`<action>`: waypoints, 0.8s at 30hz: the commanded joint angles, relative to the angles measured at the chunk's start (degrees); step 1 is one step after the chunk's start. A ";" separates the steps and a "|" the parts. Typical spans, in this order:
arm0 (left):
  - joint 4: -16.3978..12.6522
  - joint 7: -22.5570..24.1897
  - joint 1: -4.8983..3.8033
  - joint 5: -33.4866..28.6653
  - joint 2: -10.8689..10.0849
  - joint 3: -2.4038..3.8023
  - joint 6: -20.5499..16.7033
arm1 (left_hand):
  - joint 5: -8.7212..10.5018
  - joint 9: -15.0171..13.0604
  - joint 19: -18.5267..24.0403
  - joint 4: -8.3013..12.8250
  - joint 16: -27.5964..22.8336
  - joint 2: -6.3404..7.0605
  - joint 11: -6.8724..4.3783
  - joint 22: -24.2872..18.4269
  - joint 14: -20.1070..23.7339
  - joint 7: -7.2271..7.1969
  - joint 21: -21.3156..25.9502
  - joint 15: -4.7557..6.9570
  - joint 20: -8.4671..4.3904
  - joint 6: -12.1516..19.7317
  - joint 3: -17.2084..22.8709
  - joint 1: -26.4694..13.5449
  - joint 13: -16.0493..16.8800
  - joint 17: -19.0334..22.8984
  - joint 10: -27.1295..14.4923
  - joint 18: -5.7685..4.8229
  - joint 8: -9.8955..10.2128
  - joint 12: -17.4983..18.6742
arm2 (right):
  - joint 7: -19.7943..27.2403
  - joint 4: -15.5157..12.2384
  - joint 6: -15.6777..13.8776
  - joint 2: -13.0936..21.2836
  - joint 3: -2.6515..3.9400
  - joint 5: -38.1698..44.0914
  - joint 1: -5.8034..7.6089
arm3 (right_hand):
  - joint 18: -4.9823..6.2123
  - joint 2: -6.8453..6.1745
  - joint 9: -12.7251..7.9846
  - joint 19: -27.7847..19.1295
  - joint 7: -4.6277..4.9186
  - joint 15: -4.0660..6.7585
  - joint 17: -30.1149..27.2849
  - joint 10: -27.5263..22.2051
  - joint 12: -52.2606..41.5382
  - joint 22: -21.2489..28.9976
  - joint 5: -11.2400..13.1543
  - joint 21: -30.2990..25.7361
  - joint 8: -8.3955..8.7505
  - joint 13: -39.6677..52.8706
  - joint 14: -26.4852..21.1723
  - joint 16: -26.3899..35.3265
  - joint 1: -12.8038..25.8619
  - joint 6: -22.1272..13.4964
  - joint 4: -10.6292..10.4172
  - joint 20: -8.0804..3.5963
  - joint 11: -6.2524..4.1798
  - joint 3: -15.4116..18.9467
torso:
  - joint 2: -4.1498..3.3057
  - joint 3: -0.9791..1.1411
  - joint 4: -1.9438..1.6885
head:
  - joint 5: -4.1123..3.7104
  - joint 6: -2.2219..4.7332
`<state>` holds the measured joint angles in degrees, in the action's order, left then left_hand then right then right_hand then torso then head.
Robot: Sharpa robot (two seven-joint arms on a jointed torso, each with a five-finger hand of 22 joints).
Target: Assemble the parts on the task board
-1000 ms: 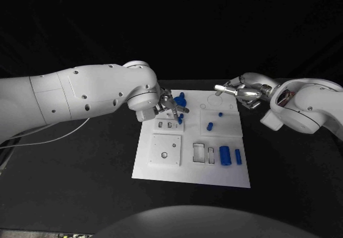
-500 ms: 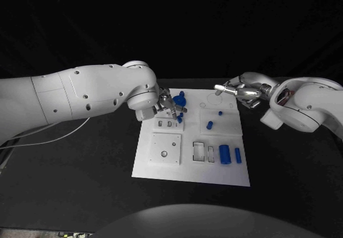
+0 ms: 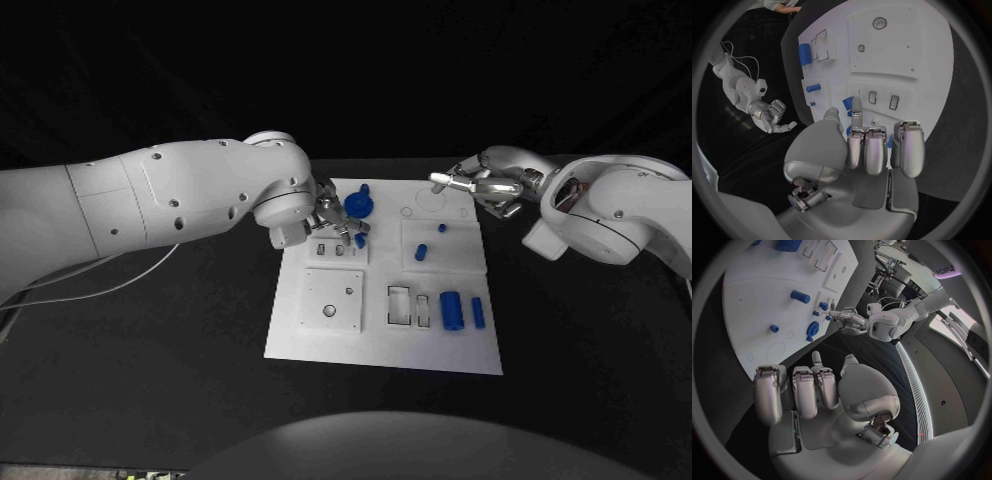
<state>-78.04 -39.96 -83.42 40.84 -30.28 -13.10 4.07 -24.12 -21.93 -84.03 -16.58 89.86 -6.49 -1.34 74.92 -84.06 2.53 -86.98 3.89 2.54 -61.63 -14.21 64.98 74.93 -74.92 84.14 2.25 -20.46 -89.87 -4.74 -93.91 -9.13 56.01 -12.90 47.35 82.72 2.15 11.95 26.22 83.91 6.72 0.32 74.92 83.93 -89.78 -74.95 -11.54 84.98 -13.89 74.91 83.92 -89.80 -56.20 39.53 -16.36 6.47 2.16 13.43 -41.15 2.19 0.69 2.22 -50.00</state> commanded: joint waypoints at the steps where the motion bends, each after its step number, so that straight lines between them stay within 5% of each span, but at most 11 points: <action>1: 0.21 -7.70 0.09 0.50 0.30 0.05 0.55 | -0.26 -0.14 0.44 0.04 0.14 -0.02 -0.07 6.80 -5.94 0.01 0.30 0.04 0.03 0.03 -0.35 0.49 15.07 -15.08 5.86 -0.18 0.26 -0.13 | -0.15 0.03 1.27 -0.11 -0.02 0.15 -0.05 | -0.36 -0.06 0.08 -0.16 0.22 -0.51 15.08 6.07 -0.22 -12.68 -0.30 -0.23 0.19 15.09 6.08 -0.20 -0.66 -0.03 -0.01 0.22 0.48 0.40 | 0.01 0.01 0.00 | -0.13 0.00; 24: 2.34 -7.45 0.89 0.53 1.87 0.08 0.79 | -0.63 -0.70 0.64 0.14 0.14 -0.26 -0.04 6.61 -5.94 0.01 0.47 -0.01 0.07 0.07 -0.30 1.13 15.07 -15.08 5.86 -0.13 0.63 -0.13 | -0.44 0.32 1.71 -0.20 -0.04 0.15 -0.10 | -0.23 0.07 0.10 -0.60 0.22 -0.52 15.08 6.07 -0.22 -12.52 -0.37 -0.60 0.19 15.09 6.08 -0.20 -0.74 0.02 -0.11 0.23 0.49 0.44 | 0.01 0.04 0.05 | -0.21 0.00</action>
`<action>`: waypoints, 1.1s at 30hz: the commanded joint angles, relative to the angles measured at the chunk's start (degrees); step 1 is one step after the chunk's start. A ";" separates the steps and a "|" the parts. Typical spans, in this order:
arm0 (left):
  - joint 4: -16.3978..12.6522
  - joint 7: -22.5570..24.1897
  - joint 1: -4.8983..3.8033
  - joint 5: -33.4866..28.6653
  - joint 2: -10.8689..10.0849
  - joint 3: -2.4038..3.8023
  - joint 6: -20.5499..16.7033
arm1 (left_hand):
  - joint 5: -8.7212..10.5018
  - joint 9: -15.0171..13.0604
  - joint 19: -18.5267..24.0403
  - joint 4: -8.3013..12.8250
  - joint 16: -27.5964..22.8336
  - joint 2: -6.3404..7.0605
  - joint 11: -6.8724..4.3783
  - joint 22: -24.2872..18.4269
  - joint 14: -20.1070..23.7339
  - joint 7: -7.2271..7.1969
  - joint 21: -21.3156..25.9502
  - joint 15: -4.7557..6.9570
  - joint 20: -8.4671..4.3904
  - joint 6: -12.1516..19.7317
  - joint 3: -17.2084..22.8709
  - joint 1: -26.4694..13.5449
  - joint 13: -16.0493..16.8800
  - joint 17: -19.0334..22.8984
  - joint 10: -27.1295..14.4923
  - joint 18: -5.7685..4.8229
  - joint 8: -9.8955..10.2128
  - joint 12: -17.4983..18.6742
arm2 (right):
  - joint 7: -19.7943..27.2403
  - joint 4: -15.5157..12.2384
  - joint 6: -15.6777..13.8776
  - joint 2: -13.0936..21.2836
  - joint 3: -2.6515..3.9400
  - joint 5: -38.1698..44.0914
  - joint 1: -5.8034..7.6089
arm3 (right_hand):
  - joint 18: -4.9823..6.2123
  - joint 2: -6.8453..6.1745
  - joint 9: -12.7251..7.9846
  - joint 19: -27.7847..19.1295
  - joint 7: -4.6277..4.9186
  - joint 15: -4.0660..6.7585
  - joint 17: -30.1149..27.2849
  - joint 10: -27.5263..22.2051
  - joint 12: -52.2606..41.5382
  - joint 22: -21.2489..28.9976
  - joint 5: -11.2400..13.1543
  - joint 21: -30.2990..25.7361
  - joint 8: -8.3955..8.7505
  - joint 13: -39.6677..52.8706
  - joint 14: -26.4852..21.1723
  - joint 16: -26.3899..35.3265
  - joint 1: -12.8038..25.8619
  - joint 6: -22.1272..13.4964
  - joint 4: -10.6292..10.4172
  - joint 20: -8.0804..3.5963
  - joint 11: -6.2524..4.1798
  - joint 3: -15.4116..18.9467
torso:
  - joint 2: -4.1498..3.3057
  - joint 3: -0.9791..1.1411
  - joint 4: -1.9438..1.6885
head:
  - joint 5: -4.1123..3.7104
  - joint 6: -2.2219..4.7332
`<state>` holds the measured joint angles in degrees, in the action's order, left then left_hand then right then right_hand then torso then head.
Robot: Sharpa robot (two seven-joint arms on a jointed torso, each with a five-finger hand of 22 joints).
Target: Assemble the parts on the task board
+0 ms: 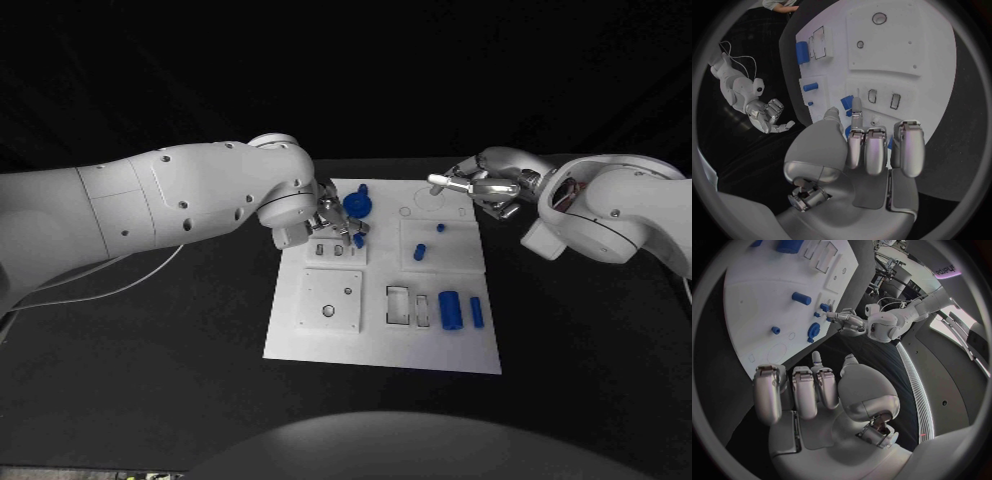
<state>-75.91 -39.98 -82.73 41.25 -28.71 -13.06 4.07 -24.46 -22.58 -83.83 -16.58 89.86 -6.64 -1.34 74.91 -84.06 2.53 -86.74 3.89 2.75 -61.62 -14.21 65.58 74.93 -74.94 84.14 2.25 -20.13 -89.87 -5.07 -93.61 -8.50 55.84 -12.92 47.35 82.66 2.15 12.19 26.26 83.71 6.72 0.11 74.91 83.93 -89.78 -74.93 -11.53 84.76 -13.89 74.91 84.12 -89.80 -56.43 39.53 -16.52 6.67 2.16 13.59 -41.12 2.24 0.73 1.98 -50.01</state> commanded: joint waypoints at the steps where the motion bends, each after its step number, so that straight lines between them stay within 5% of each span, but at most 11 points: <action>1: 0.25 -7.45 0.22 0.12 0.33 0.04 0.79 | -0.29 -0.05 0.43 0.14 0.14 -0.12 -0.04 6.62 -5.94 0.02 0.23 -0.01 -0.14 0.06 -0.30 0.53 15.07 -15.06 5.86 -0.13 0.30 -0.13 | -0.12 0.02 1.09 -0.03 -0.02 0.15 -0.05 | -0.23 -0.17 0.06 -0.39 0.22 -0.32 15.09 6.07 -0.22 -12.53 -0.38 -0.37 0.19 15.09 5.88 -0.20 -0.50 0.02 0.05 0.02 0.49 0.28 | -0.02 -0.02 0.01 | 0.03 0.01; 33: 1.38 -6.49 0.64 0.12 1.40 0.10 0.67 | -0.66 -0.74 0.66 0.18 0.14 -0.16 -0.12 6.36 -5.94 -0.11 0.43 0.04 -0.15 -0.33 -0.23 1.28 15.07 -15.06 5.86 -0.05 0.37 -0.13 | -0.64 0.24 1.86 0.01 -0.03 0.15 -0.06 | 0.03 0.12 0.22 -1.35 0.24 -0.36 15.09 6.07 -0.22 -12.18 -0.50 -1.18 0.06 15.09 5.88 -0.20 -0.93 0.53 -0.05 0.07 0.52 0.55 | -0.04 0.00 0.03 | -0.16 0.01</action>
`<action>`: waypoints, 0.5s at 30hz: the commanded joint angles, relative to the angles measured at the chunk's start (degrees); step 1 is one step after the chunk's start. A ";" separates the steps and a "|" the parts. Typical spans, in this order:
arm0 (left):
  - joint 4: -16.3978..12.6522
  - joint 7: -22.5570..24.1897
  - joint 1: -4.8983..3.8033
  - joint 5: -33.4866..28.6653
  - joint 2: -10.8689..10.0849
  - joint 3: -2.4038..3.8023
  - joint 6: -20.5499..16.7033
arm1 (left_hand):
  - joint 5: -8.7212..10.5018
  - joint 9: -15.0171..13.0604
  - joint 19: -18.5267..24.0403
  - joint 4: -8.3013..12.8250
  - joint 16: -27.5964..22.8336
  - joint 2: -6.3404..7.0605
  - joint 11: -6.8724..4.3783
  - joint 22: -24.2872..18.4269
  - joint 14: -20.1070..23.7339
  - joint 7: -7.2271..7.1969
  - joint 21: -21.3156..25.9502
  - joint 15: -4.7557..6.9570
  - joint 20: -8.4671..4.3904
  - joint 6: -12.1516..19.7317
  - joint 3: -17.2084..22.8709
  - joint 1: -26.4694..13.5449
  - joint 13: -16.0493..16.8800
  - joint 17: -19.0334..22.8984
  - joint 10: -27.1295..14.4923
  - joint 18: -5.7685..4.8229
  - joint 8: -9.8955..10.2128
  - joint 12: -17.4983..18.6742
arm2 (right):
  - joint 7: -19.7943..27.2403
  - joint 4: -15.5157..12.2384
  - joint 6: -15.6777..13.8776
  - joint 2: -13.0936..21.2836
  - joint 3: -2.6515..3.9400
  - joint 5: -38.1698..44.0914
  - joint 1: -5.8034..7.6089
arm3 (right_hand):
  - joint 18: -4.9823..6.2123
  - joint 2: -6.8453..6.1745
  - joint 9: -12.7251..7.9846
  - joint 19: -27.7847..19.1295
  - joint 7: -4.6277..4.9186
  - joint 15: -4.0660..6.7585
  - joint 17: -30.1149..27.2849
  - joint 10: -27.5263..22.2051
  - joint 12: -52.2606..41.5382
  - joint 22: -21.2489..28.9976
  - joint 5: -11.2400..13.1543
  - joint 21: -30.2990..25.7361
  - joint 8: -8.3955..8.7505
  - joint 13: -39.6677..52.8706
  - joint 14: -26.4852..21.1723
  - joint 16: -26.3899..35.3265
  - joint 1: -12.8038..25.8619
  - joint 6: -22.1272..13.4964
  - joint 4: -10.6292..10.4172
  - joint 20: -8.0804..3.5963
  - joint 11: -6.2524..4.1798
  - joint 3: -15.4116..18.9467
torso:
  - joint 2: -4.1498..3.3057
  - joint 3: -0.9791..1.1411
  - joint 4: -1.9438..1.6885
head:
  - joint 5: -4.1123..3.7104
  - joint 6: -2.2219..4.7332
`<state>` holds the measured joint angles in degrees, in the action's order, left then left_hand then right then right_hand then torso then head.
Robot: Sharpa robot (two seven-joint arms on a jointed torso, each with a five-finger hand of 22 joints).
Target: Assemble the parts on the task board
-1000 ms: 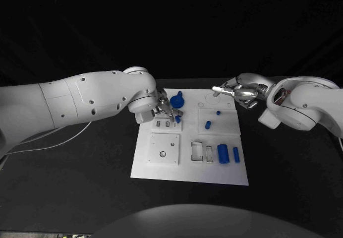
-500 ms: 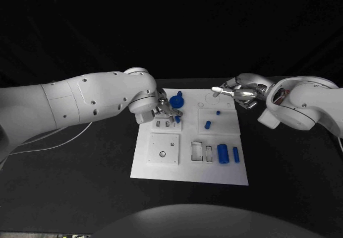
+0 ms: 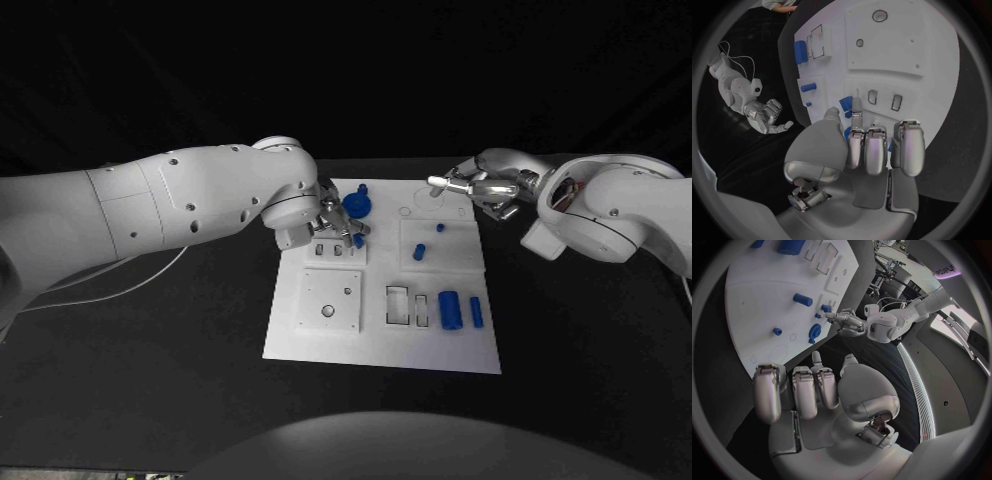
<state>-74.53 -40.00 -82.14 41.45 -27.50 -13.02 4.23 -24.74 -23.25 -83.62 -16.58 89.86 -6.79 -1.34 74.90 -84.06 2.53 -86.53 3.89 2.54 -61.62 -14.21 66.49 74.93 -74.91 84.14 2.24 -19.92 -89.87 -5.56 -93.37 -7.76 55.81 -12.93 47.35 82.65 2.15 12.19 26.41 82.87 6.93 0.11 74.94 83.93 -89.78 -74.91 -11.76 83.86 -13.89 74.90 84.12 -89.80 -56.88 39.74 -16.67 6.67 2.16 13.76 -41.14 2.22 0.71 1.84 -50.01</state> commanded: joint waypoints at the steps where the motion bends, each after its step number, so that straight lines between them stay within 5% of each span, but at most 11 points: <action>1: 0.04 -6.46 0.05 -0.09 0.21 0.05 0.49 | -0.43 -0.15 0.44 0.17 0.14 0.00 -0.15 6.38 -5.94 -0.13 0.22 0.05 0.05 -0.42 -0.24 0.43 15.07 -15.09 5.86 -0.05 0.13 -0.13 | -0.17 0.02 1.14 0.05 -0.02 0.15 -0.05 | 0.05 0.13 0.08 -0.56 0.03 -0.36 15.06 6.07 -0.22 -12.18 -0.27 -0.34 0.05 15.10 5.88 -0.20 -0.49 0.34 0.10 0.07 0.52 0.39 | -0.01 0.04 0.04 | -0.06 0.01; 15: 0.26 -6.69 0.07 -0.12 0.44 0.06 0.62 | -1.33 -1.28 0.03 0.09 0.14 -0.18 -0.47 6.89 -5.94 -0.51 0.08 0.31 -0.14 -1.25 -0.22 0.85 15.07 -15.09 5.86 -0.16 -0.28 -0.13 | -0.08 0.26 1.35 -0.01 -0.05 0.04 -0.31 | 0.16 0.58 0.20 -0.99 0.06 -0.38 15.06 6.07 -0.22 -12.02 -0.15 -0.72 -0.06 15.10 5.88 -0.20 -0.21 0.84 -0.06 0.09 0.54 0.82 | -0.01 0.06 0.02 | 0.00 0.01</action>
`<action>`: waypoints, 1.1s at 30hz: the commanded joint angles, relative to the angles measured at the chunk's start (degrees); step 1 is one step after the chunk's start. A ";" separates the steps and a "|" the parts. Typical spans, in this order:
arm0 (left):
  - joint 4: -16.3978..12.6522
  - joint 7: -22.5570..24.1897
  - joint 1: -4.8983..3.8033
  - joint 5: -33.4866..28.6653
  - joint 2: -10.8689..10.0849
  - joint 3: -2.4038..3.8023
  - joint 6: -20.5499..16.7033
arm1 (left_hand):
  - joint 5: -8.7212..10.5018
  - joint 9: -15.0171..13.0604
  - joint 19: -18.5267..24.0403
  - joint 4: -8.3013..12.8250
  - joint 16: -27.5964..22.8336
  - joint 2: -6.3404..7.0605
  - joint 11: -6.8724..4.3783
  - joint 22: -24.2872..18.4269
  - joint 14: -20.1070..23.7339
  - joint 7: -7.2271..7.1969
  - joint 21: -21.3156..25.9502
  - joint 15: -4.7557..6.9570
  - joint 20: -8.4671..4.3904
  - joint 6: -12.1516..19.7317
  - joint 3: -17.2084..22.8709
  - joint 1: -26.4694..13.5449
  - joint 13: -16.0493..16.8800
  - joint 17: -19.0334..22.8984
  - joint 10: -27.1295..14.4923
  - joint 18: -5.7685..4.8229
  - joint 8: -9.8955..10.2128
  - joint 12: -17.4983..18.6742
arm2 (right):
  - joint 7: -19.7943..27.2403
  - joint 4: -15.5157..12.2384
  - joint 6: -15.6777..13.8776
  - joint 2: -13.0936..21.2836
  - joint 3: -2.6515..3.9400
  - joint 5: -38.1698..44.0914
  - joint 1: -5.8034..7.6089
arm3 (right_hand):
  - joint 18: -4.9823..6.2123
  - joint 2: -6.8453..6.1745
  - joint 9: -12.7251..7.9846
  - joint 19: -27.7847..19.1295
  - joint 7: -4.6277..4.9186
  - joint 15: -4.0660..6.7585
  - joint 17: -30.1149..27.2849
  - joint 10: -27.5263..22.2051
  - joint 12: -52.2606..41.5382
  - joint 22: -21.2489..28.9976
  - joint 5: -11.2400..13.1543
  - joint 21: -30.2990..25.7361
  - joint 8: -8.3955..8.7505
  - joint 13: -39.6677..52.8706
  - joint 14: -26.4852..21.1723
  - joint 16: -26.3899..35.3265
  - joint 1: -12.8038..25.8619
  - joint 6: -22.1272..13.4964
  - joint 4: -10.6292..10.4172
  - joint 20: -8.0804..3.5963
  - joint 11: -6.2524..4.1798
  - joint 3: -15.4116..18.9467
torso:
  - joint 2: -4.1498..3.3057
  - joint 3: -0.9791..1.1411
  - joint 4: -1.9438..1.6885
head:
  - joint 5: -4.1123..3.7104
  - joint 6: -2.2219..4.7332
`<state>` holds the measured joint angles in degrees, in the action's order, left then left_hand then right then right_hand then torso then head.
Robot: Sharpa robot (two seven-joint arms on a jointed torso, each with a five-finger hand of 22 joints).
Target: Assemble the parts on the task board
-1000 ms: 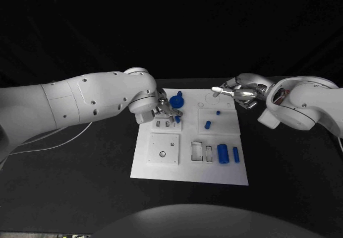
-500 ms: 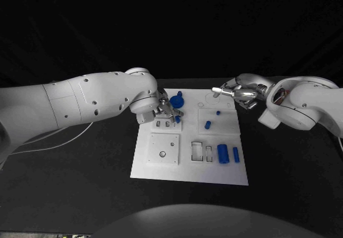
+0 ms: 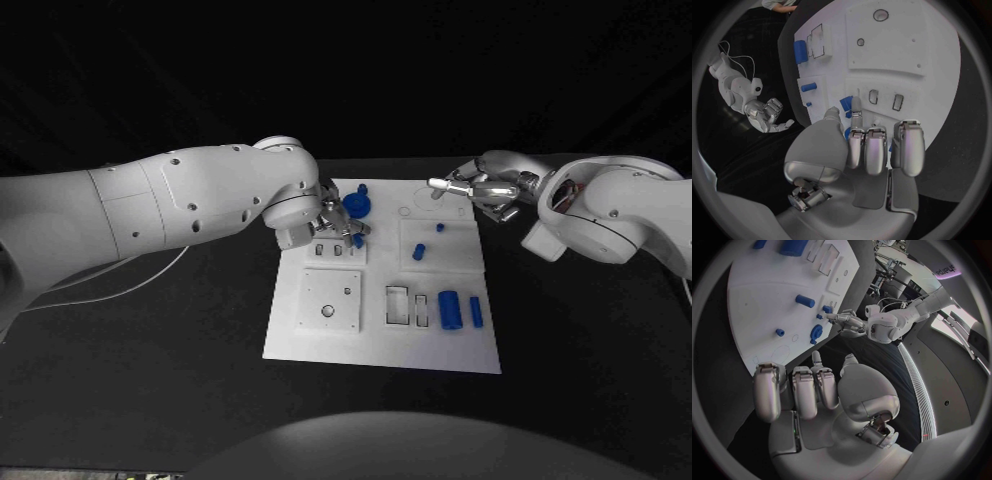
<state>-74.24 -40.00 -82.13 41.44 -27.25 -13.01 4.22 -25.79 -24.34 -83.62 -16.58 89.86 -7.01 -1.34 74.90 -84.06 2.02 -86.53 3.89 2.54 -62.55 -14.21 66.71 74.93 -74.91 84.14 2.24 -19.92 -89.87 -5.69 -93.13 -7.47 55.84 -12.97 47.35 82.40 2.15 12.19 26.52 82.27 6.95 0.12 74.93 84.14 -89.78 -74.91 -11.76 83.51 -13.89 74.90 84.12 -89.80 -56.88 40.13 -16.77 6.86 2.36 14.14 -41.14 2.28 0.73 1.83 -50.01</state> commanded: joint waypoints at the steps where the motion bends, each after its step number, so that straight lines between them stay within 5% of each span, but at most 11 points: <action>1: -0.02 -6.70 0.06 -0.10 0.19 0.05 0.64 | -0.66 -0.43 0.01 0.10 0.14 0.05 -0.53 6.91 -5.94 -0.06 0.09 0.37 -0.20 -0.38 -0.20 0.79 15.07 -15.09 5.86 -0.16 -0.32 -0.13 | 0.07 0.02 1.05 -0.05 -0.02 0.04 -0.07 | 0.17 0.58 0.10 -0.40 0.05 -0.38 15.07 5.86 -0.22 -12.02 -0.15 -0.38 -0.06 15.10 5.88 -0.20 -0.21 0.45 0.03 -0.10 0.34 0.45 | -0.01 0.00 0.01 | 0.00 0.01; 14: 0.13 -6.84 0.15 -0.11 0.49 0.05 0.67 | -5.82 -2.91 -0.22 0.10 0.14 0.23 -0.97 7.22 -5.94 -0.50 0.14 0.80 -0.66 -0.41 0.34 2.32 15.07 -15.09 5.86 -0.22 -0.51 -0.13 | 0.15 -0.01 1.01 0.02 -0.02 0.03 -0.11 | 0.31 0.79 0.20 -0.93 0.12 -0.40 15.07 5.86 -0.22 -11.82 -0.53 -0.86 -0.14 15.10 5.88 -0.20 -0.59 0.90 0.23 -0.07 0.38 0.64 | 0.02 -0.03 -0.01 | 0.30 0.01; 24: 0.36 -7.18 0.26 -0.11 0.57 0.04 1.04 | -6.53 -3.41 -0.17 0.06 0.14 0.27 -1.04 7.15 -5.94 -0.58 0.21 0.86 -0.71 -0.53 0.48 2.50 15.07 -15.09 5.86 -0.20 -0.64 -0.13 | 0.76 -0.24 0.98 0.13 -0.03 0.03 -0.12 | 0.42 1.11 0.36 -1.35 0.13 -0.44 15.07 5.86 -0.22 -11.67 -1.80 -1.28 -0.23 15.10 5.88 -0.20 -1.48 1.57 0.32 -0.03 0.41 0.87 | 0.02 -0.06 -0.03 | 0.19 0.01; 33: 0.47 -7.03 0.45 -0.11 0.72 0.03 1.00 | -9.07 -4.94 -0.08 0.12 0.14 0.63 -1.24 7.08 -5.94 -0.79 0.36 1.05 -0.91 -0.20 1.27 3.59 15.07 -15.09 5.86 -0.16 -0.74 -0.13 | 0.80 -0.21 1.11 0.15 -0.03 0.03 -0.12 | 0.52 1.16 0.40 -1.70 0.15 -0.44 15.07 5.86 -0.22 -11.54 -2.20 -1.61 -0.23 15.10 5.88 -0.20 -1.76 1.74 0.33 -0.02 0.42 0.96 | 0.01 -0.06 -0.01 | 0.31 0.01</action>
<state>-73.75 -40.01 -81.71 41.43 -26.71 -13.02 4.42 -34.70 -29.19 -83.63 -16.41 89.86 -6.25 -2.16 74.94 -83.86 1.59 -86.53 4.50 2.12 -62.93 -13.26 69.72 75.09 -74.94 84.13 2.25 -20.37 -89.87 -5.49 -93.26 -7.32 55.98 -12.98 47.30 82.32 2.15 13.50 26.83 80.94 7.21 0.12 74.91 84.14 -89.78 -74.93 -13.76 82.15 -13.89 74.98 84.12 -89.80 -58.18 41.50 -16.45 6.76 2.36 14.77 -41.12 2.22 0.70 2.07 -50.01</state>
